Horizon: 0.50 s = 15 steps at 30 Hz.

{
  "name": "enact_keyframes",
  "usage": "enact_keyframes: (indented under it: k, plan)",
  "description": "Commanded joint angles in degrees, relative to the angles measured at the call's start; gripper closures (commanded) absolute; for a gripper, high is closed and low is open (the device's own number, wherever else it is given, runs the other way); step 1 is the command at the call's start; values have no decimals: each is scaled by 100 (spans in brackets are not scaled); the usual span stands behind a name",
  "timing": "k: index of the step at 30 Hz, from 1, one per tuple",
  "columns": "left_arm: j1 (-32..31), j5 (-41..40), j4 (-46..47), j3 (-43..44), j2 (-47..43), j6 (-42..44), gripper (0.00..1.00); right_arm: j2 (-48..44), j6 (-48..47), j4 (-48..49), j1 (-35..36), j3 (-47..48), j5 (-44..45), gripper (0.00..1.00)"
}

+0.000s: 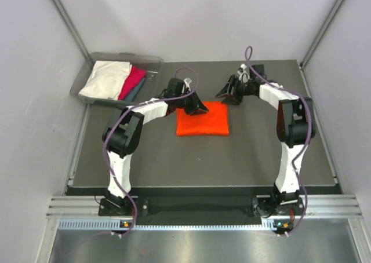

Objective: Fold and stack the t-shirts
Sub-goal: Fold the tshirt

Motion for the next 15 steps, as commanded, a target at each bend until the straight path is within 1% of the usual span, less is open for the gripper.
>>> enact_keyframes:
  k: [1, 3, 4, 5, 6, 7, 8, 9, 10, 11, 13, 14, 15]
  plan:
    - [4, 9, 410, -250, -364, -68, 74, -1205, -198, -72, 210, -797, -119, 45]
    - [13, 1, 236, -373, -417, -15, 76, -1495, 206, 447, 413, -1388, -321, 48]
    - [22, -95, 139, -426, -417, 37, 78, -1557, 329, 1015, 597, -1956, -348, 51]
    - [39, -131, 33, -548, -444, 46, 78, -1645, 609, 1308, 660, -2232, -348, 55]
    - [100, -140, -3, -619, -461, 64, 78, -1663, 768, 1624, 695, -2496, -339, 59]
    - [127, -132, -12, -689, -461, 90, 79, -1655, 926, 2062, 722, -2951, -391, 65]
    - [153, -149, -47, -742, -444, 264, 79, -1550, 1119, 2649, 704, -3086, -444, 70]
    - [197, -210, -212, -725, -374, 414, 79, -1427, 1086, 2707, 687, -3139, -480, 73]
    - [215, -228, -379, -664, -321, 581, 79, -1313, 1016, 2673, 643, -3018, -576, 78]
    - [224, -254, -746, -455, -269, 861, 80, -1103, 807, 2595, 625, -2895, -629, 79]
    - [233, -272, -1074, -313, -320, 1021, 80, -1039, 446, 1780, 529, -2438, -621, 80]
    - [224, -281, -1093, -330, -425, 1013, 79, -1153, -43, 1376, 485, -2289, -542, 80]
    - [180, -307, -1101, -347, -713, 996, 78, -1258, -239, 685, 458, -2105, -350, 80]
